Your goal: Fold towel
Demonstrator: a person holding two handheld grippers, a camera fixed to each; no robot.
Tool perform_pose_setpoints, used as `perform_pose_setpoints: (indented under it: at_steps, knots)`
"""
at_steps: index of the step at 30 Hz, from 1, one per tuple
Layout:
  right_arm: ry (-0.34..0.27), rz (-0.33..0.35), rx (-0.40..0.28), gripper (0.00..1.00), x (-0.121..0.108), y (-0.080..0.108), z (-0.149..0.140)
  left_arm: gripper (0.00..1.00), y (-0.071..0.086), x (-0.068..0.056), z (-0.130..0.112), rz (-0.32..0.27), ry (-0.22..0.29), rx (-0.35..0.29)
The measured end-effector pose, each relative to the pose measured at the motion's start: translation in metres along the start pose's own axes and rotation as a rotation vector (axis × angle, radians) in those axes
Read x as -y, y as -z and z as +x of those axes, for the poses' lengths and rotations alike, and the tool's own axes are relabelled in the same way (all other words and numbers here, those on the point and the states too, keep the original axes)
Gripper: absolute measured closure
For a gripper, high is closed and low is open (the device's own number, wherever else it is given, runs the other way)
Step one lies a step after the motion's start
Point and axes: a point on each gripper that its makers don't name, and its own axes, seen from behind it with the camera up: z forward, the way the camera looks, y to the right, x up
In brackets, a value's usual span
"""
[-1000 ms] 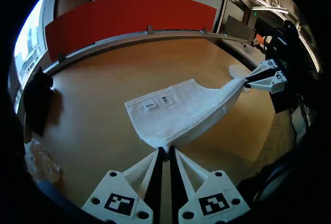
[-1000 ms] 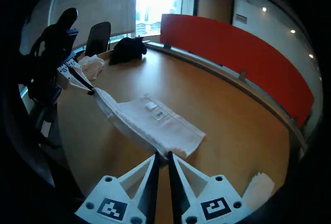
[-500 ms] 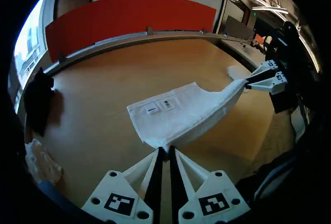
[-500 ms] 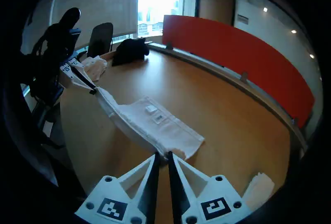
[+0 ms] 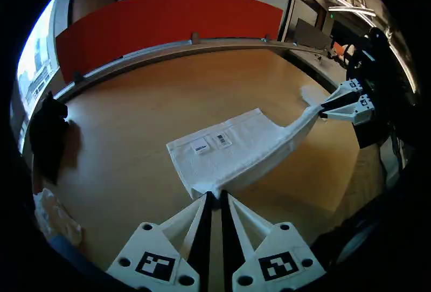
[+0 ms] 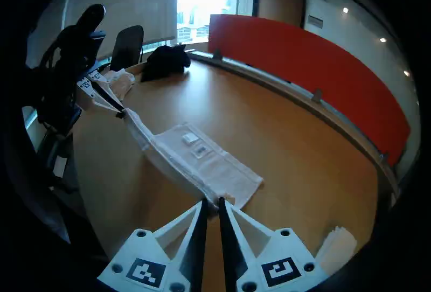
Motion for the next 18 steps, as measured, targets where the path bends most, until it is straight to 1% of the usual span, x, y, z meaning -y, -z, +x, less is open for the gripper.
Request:
perform_pose_setpoints:
  at_steps: [8,14,18]
  knots:
    - [-0.017,-0.005,0.029,0.85,-0.017,-0.020,-0.005,0.89,-0.022,0.012,0.006,0.006,0.002,0.018]
    - [-0.020,-0.003,0.054,0.85,-0.028,-0.036,-0.009,0.89,-0.041,0.022,0.010,0.019,-0.008,0.036]
    - [-0.026,0.002,0.068,0.85,-0.033,-0.044,-0.012,0.89,-0.050,0.026,0.008,0.023,-0.011,0.052]
